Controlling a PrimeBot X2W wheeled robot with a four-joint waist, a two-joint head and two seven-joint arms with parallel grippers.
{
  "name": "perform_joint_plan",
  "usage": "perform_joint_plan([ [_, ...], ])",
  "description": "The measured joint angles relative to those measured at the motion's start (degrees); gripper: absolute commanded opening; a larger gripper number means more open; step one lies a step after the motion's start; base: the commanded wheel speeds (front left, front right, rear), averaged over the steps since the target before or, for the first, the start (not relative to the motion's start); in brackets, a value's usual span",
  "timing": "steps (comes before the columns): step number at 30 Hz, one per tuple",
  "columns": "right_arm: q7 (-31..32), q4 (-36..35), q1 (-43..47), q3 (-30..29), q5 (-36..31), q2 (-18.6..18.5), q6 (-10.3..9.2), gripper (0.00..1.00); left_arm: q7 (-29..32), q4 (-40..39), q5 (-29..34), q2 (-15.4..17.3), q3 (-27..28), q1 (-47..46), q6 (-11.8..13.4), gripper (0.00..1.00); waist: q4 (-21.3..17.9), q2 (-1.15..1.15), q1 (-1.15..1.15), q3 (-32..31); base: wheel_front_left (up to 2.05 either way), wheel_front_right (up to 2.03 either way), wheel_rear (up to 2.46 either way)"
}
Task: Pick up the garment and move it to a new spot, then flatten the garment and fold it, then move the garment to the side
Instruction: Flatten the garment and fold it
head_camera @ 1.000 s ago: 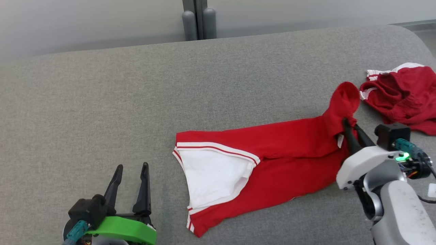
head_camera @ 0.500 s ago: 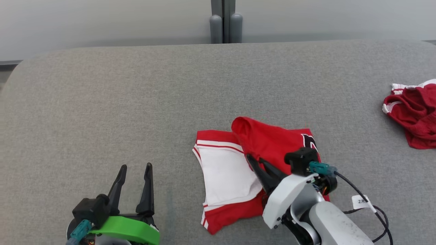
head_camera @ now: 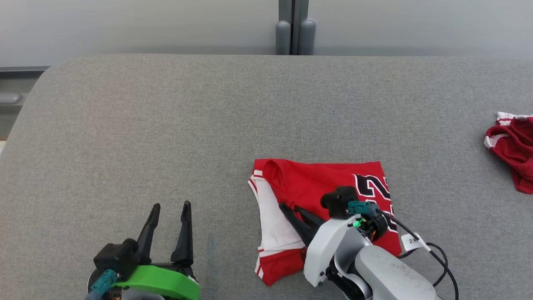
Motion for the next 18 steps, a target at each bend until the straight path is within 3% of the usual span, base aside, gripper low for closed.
perform_joint_plan([
  [6,-1.2,3.4,-2.3,4.0,2.6,0.0,0.0,0.04,0.0,0.9,0.1,-0.3,-0.1,-0.2,-0.5,1.0,0.1,0.0,0.0,0.1,0.0,0.0,0.0],
  [7,-1.2,3.7,-2.5,4.8,3.3,0.0,0.0,0.25,0.0,1.0,0.3,-0.4,-0.1,-0.2,-0.5,1.0,0.1,0.0,0.0,0.1,0.0,0.0,0.0],
  [9,-1.8,4.2,-3.2,6.5,4.7,0.0,0.0,1.0,0.0,1.3,0.4,-0.5,-0.2,-0.3,-0.6,1.0,0.1,0.0,0.0,0.1,0.0,0.0,0.0],
  [18,-6.9,5.9,-6.3,7.0,5.7,0.0,0.0,1.0,0.0,1.0,2.0,-0.9,-0.3,-1.1,-1.1,1.0,-0.9,0.0,0.0,-0.5,0.0,0.0,0.0],
])
